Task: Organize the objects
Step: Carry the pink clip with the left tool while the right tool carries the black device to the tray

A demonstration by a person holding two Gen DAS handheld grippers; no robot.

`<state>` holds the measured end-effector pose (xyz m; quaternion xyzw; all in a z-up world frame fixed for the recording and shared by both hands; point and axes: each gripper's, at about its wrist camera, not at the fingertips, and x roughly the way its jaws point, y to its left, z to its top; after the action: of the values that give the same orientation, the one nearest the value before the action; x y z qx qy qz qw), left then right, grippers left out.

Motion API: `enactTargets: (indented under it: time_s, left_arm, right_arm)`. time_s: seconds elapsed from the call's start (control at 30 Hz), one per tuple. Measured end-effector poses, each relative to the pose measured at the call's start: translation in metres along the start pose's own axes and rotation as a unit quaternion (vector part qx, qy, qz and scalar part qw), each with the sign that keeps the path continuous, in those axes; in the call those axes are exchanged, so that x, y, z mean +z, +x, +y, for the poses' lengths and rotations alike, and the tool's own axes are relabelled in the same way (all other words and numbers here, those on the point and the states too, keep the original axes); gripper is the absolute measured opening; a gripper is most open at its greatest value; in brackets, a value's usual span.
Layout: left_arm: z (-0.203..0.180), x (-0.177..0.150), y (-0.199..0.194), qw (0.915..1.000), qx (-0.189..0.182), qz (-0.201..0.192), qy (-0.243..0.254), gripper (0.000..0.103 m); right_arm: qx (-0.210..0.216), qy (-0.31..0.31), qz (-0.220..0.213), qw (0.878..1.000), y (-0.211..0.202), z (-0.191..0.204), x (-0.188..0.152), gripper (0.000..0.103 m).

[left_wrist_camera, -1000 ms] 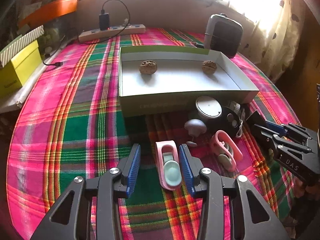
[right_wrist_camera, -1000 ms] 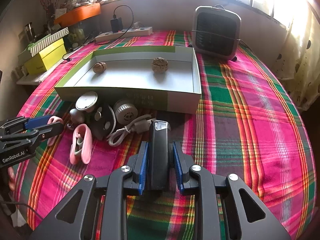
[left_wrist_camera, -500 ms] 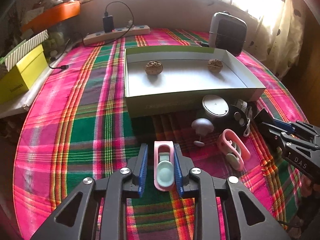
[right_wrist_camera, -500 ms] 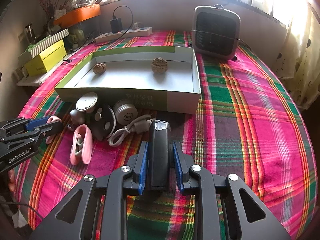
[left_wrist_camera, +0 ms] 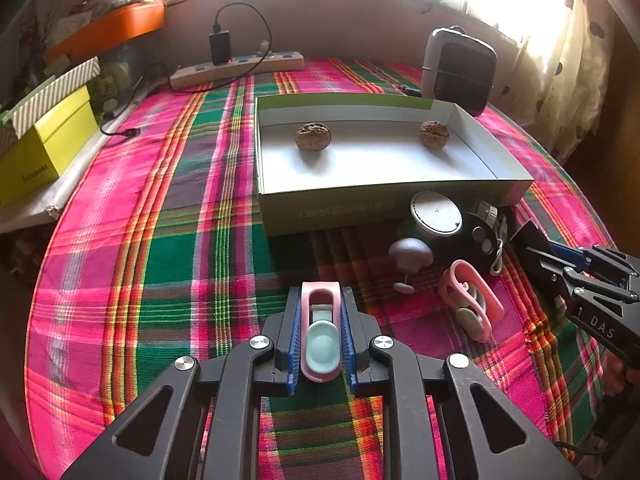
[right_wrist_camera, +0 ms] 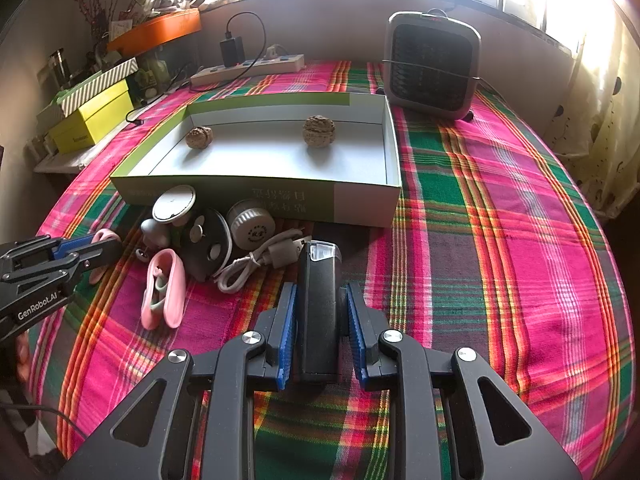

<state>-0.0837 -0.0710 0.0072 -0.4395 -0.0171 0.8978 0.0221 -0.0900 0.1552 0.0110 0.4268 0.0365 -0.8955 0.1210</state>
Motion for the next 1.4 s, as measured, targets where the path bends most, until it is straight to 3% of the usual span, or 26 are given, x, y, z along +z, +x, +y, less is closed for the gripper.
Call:
enactTargets:
  time_s: [0.8, 1.4]
  left_arm:
    - [-0.008, 0.012, -0.016, 0.9995, -0.028, -0.014, 0.003, 0.015]
    - [-0.012, 0.066, -0.014, 0.9981, -0.042, -0.043, 0.011, 0.015]
  right_arm:
    - [0.005, 0.004, -0.014, 1.0, -0.013, -0.006, 0.007, 0.025]
    - [0.041, -0.005, -0.039, 0.998, -0.019, -0.007, 0.056, 0.025]
